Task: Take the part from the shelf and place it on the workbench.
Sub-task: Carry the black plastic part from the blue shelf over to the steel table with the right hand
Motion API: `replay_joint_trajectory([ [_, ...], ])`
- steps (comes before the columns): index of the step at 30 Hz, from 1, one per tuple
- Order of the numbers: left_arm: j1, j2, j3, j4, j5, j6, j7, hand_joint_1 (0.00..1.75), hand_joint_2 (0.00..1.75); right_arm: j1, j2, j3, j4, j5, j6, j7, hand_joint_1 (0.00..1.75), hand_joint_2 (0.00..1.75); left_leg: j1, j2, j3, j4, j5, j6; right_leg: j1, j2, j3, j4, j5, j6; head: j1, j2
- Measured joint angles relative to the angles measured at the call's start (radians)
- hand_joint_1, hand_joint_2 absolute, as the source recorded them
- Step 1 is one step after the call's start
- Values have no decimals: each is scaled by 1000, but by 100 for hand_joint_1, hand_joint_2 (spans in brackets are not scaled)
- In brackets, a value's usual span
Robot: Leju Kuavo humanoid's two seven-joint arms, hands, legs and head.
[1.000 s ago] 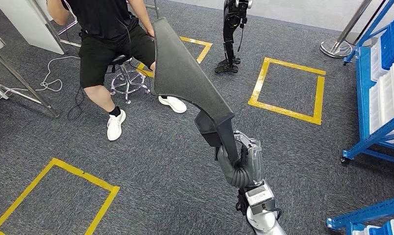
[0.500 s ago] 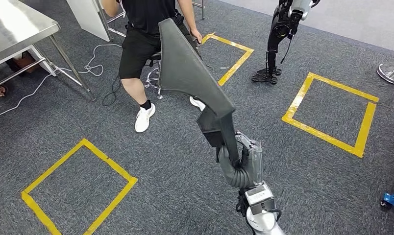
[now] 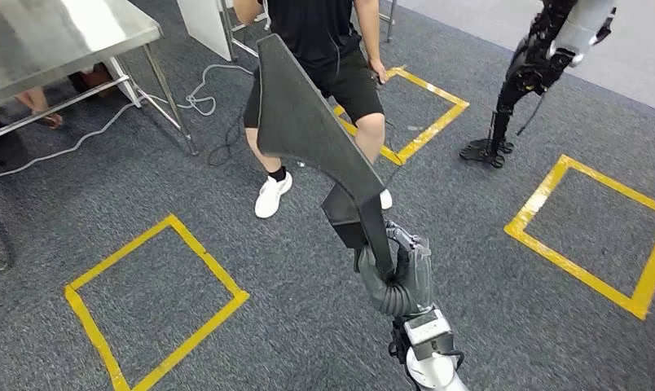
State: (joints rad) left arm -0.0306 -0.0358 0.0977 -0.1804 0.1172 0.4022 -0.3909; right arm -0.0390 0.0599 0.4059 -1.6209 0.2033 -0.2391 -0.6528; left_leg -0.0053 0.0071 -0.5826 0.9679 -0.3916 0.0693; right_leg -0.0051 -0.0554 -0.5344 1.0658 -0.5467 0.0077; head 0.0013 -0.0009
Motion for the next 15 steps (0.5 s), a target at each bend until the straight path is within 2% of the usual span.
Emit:
replay_joint_trajectory([
  [1,-2,-1,0,0,-1,0,0,0,175,0,-2,0,1,0,0,0,171,175,-1,-12,6,-4,1,1,-3,26,-33,62,-19,-4,2,0],
  [2,-5,-1,0,0,-1,0,0,0,175,2,-5,-1,3,0,0,1,171,175,0,-27,7,-4,1,1,-4,41,-76,129,-36,-6,2,0],
  [3,-6,-2,0,0,-1,0,1,0,175,5,-8,-1,5,1,0,1,171,175,-1,-43,7,-3,-1,0,-5,47,-115,179,-44,-5,4,0],
  [4,-5,-2,0,0,-1,-1,1,0,175,7,-11,-1,7,1,0,1,171,175,-1,-58,8,-2,-3,-2,-6,50,-140,198,-37,1,4,0],
  [5,-5,-2,0,0,-1,-1,1,0,175,9,-13,-2,9,1,0,2,171,175,0,-74,9,1,-6,-5,-8,52,-146,177,-14,11,4,0],
  [7,-3,-3,0,0,-2,-1,2,0,175,9,-14,-2,10,1,0,2,171,175,2,-102,9,11,-16,-15,-15,72,-109,48,60,33,6,0],
  [8,-3,-4,0,0,-3,-2,2,0,175,8,-15,-1,11,1,0,2,171,175,2,-114,6,20,-23,-22,-18,85,-85,-12,89,36,8,0],
  [9,-3,-4,0,0,-4,-2,3,0,175,9,-15,-1,12,1,0,2,171,175,1,-124,2,28,-30,-28,-19,94,-70,-50,106,31,9,0],
  [10,-2,-3,0,0,-5,-1,4,0,175,9,-16,-1,12,1,0,2,171,175,1,-131,-2,33,-35,-33,-18,99,-63,-62,111,20,10,0],
  [12,2,-2,0,0,-7,-1,6,0,175,9,-15,-2,12,1,0,2,171,175,4,-140,-6,37,-41,-40,-17,86,-59,-63,111,-4,10,0],
  [13,4,-3,0,0,-7,-1,7,0,175,9,-14,-2,12,1,0,2,171,175,6,-130,-8,44,-46,-44,-18,80,-56,-64,110,-12,9,0],
  [15,5,-2,0,0,-9,0,8,0,175,10,-10,-3,12,1,0,2,171,175,8,-77,-33,105,-82,-55,-20,63,-46,-67,106,-27,2,0],
])
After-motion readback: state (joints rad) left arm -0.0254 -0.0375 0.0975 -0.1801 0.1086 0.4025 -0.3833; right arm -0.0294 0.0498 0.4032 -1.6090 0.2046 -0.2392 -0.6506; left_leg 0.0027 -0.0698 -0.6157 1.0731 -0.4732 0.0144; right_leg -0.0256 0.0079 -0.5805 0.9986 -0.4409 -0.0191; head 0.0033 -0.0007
